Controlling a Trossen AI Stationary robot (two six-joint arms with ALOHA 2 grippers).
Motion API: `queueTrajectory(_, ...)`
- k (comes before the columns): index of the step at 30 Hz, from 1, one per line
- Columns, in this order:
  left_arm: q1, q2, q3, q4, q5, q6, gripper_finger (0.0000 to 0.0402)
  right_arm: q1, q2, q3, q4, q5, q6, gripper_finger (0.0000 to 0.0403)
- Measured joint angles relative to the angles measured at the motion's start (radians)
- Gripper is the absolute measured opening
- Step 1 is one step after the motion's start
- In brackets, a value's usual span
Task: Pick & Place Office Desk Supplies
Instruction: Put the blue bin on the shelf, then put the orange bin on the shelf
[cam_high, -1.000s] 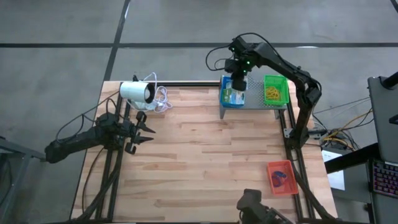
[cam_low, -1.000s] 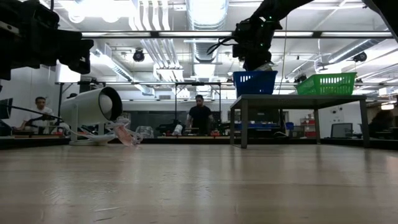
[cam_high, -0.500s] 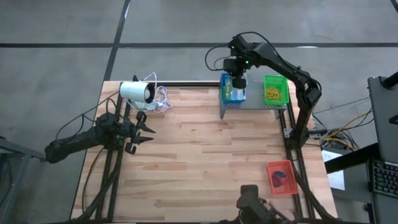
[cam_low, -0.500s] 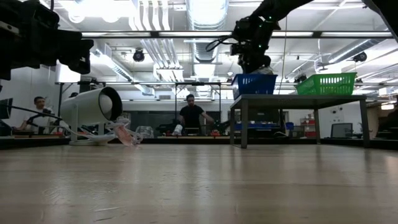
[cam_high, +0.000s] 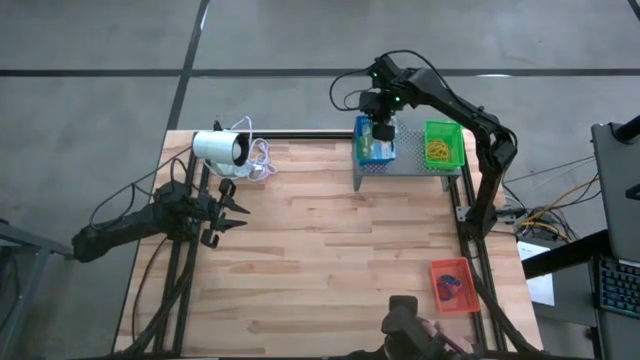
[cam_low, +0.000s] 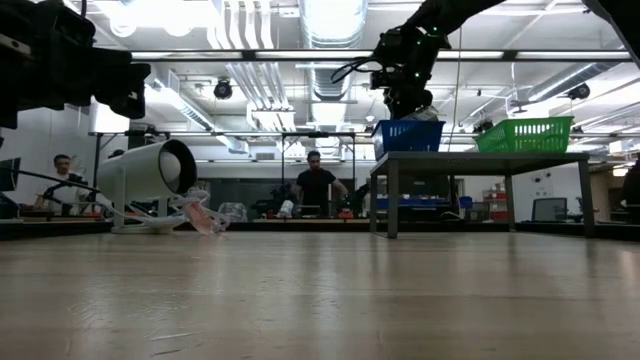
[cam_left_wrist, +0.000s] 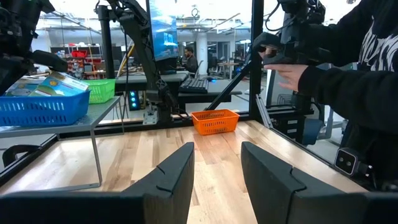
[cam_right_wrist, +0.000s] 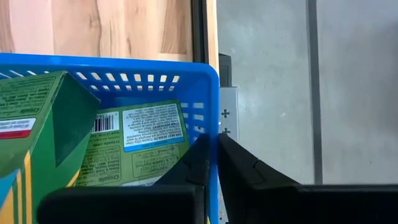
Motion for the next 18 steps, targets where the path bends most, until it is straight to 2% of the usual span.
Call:
queueTrajectory(13, 0.000, 0.000, 0.000, 0.000, 0.000, 0.000, 0.0134, -0.001, 0.000, 0.007, 0.019, -0.003, 0.000, 0.0101)
queueTrajectory(18, 0.000, 0.000, 0.000, 0.000, 0.000, 0.000, 0.0134, -0.001, -0.009, 0.083, 0.022, -0.004, 0.004, 0.0115)
